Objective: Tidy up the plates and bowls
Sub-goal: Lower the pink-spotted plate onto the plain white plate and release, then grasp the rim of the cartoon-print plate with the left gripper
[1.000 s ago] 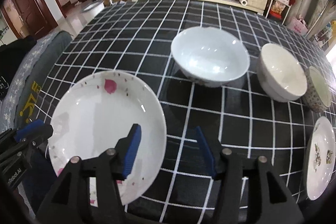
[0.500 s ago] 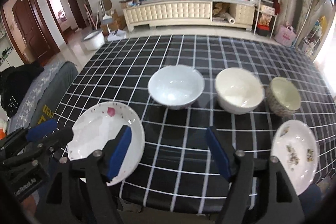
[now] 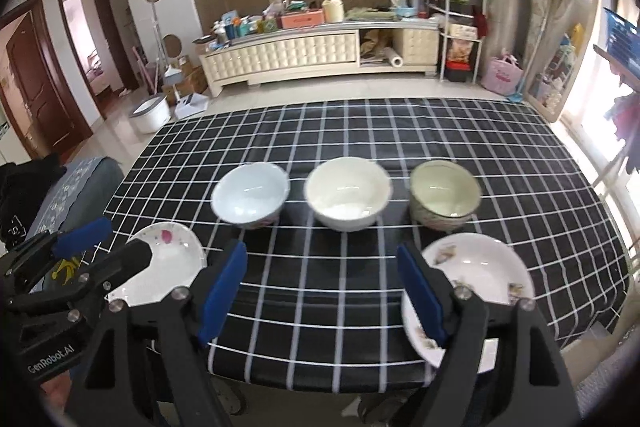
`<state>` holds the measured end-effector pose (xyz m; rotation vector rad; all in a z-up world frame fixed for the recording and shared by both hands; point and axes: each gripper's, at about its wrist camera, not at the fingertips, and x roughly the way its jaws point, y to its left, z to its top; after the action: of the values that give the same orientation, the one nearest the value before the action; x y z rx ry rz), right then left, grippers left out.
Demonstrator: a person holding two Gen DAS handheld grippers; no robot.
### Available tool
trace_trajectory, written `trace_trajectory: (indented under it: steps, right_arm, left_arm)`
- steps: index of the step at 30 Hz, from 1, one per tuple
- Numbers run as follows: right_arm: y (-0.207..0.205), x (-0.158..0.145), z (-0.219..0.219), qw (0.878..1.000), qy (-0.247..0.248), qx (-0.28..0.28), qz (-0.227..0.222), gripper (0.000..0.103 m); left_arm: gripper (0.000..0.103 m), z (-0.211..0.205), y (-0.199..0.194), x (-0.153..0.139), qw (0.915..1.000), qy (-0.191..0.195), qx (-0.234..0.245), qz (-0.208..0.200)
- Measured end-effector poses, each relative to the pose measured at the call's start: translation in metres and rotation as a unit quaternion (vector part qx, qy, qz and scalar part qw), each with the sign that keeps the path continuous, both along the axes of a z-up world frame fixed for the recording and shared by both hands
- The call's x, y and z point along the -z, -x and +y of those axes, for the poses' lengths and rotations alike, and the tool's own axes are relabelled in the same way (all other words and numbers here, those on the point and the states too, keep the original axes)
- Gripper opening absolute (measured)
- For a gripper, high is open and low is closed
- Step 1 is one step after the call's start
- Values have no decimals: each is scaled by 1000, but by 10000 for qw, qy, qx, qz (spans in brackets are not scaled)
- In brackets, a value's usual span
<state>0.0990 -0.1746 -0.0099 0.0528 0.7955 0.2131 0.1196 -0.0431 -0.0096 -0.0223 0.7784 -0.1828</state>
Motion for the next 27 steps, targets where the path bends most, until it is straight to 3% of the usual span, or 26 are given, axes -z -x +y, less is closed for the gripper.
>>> trace_trajectory:
  steps: [16,27]
  right_arm:
    - [7,25,-104,9983,91,534,216,81]
    - [-2,55,-160,9944,37,904,553,81]
  left_arm:
    - [60,-107,-23,28,9973,-107,607,388]
    - [60,-147,-48,62,9945,-264,658,776]
